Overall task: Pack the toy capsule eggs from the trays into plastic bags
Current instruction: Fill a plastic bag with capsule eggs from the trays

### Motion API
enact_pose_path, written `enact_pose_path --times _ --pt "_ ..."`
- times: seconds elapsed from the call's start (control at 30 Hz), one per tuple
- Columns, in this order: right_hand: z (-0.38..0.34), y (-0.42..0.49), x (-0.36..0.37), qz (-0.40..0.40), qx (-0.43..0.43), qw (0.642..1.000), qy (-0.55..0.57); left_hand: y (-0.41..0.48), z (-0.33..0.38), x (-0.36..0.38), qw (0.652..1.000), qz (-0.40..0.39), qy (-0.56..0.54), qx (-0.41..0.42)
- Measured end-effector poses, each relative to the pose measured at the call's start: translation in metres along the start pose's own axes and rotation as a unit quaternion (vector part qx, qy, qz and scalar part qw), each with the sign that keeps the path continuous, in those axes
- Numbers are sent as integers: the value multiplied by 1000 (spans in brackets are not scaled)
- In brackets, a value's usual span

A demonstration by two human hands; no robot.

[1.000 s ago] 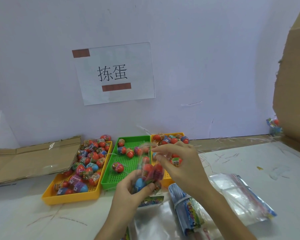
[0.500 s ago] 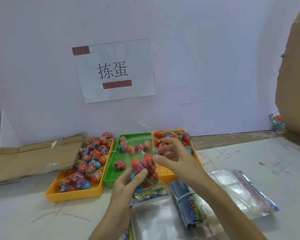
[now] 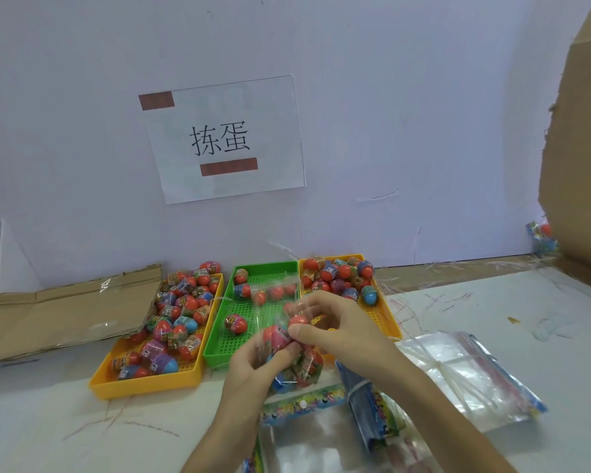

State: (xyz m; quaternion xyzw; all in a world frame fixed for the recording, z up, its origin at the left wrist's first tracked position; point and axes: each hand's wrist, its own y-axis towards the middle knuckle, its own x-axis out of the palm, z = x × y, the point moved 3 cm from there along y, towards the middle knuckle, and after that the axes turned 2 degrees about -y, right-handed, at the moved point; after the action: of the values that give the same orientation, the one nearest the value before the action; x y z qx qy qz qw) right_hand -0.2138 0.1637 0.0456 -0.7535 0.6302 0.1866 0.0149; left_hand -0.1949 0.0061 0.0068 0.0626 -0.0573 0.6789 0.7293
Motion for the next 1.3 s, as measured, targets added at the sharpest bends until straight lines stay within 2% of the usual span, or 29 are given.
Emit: enact_pose_path --times 0.43,0.6,0.8,1.0,1.13,1.3 --pt "-3 -1 1 4 6 999 42 -5 2 5 999 -5 -7 43" --pt "0 1 -1 61 28 992 106 -3 1 1 998 21 -9 56" --pt "-1 -1 -8 102 13 991 88 -3 1 1 997 27 -14 74" --pt "-2 0 -7 98 15 991 87 -3 2 0 996 38 -31 80" --pt "-3 1 -7 80 16 991 110 -3 1 0 997 29 -39 54" --pt "-2 -1 -8 94 10 993 70 -3 1 2 998 27 -28 51"
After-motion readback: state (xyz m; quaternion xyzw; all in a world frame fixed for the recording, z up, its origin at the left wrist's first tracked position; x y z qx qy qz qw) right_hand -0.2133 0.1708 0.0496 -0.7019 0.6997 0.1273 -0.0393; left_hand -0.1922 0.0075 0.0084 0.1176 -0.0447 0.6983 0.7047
